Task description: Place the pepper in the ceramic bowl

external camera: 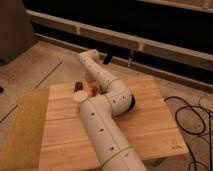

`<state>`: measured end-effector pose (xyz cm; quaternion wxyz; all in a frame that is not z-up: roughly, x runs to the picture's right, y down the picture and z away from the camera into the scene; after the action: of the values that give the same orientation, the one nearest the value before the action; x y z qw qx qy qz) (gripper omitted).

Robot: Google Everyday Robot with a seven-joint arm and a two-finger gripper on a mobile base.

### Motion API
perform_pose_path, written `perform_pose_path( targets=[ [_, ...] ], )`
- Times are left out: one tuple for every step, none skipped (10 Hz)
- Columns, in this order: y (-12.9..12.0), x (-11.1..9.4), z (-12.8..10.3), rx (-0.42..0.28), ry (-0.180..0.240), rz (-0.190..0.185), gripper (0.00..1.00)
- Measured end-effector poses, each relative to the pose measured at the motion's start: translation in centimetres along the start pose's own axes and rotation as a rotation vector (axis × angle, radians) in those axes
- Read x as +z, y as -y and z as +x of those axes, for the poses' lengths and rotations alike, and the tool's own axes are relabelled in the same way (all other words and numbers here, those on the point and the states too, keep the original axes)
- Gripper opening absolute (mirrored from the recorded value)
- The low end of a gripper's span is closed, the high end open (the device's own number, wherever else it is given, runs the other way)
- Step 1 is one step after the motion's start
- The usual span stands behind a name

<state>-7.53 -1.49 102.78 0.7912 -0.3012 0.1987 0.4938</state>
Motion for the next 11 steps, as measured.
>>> perform_pose_path(
  targets=[
    [-0.2, -1.3, 0.0, -0.013, 0.001, -0.006, 0.00],
    [-0.5, -2.7, 0.1, -0.029, 0.000, -0.012, 0.00],
    [-0.9, -4.3, 0.2, -0.049, -0.004, -0.018, 0.00],
    [-1.2, -5.5, 0.4, -0.063, -0.008, -0.020, 0.00],
    [-1.4, -7.4, 0.7, -0.084, -0.016, -0.019, 0.00],
    [-1.4, -8.5, 1.0, -0.094, -0.023, -0.013, 0.00],
    [-1.2, -9.9, 1.4, -0.104, -0.032, 0.003, 0.00],
    [-0.6, -11.1, 1.7, -0.105, -0.035, 0.025, 0.00],
    [0.1, -12.3, 2.1, -0.099, -0.036, 0.051, 0.00],
    [0.7, -13.3, 2.4, -0.087, -0.034, 0.072, 0.00],
    [1.2, -14.3, 2.6, -0.074, -0.024, 0.092, 0.00]
  ],
)
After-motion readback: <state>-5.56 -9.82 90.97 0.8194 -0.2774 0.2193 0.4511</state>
